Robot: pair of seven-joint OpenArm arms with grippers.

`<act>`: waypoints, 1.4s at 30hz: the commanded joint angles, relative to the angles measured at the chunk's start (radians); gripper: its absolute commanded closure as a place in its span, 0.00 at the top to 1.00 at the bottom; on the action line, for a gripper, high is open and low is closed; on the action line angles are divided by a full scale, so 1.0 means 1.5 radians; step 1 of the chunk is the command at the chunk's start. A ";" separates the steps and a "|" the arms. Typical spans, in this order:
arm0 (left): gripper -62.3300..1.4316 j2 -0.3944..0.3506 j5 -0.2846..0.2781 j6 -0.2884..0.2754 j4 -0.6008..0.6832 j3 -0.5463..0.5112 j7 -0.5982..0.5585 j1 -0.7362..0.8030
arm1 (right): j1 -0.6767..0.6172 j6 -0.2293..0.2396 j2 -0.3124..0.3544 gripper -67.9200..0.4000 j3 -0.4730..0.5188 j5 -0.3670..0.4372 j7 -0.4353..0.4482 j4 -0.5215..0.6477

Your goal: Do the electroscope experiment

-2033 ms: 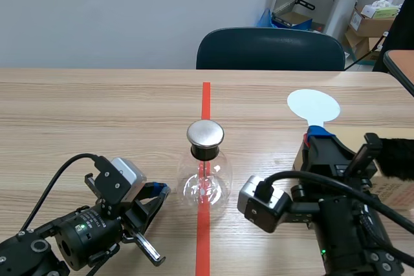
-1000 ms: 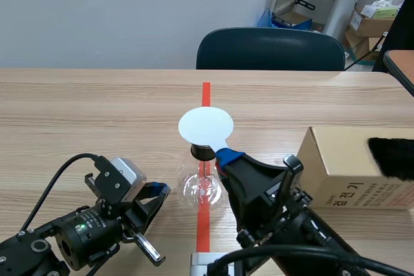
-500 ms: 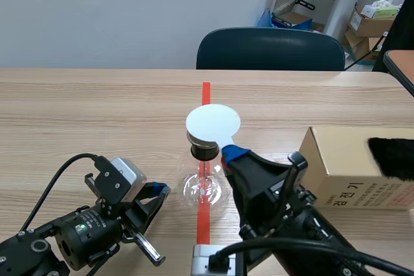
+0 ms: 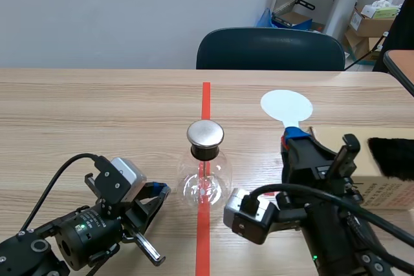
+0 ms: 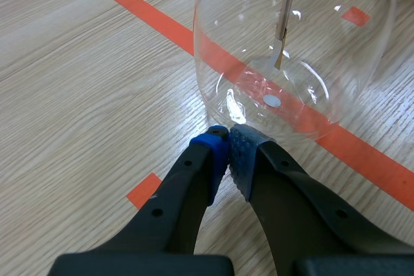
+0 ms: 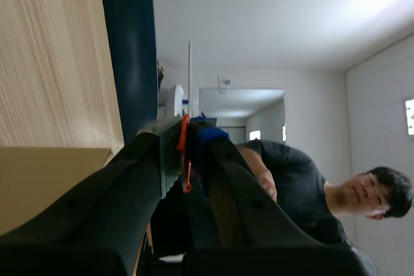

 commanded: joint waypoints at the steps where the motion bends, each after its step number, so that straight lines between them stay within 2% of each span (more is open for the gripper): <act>1: 0.09 0.004 -0.004 -0.001 0.013 -0.003 -0.011 -0.002 | 0.004 -0.007 0.009 0.03 0.002 0.000 -0.014 0.009; 6: 0.09 0.004 -0.004 -0.001 0.013 -0.003 -0.011 -0.002 | 0.004 -0.007 0.008 0.03 0.002 0.000 -0.055 0.009; 36: 0.09 0.004 -0.004 -0.001 0.013 -0.003 -0.011 -0.002 | 0.004 -0.007 0.008 0.03 0.002 0.000 -0.056 0.009; 42: 0.09 0.004 -0.005 -0.001 0.013 -0.003 -0.010 -0.002 | 0.005 0.019 0.008 0.03 0.002 0.000 -0.056 0.009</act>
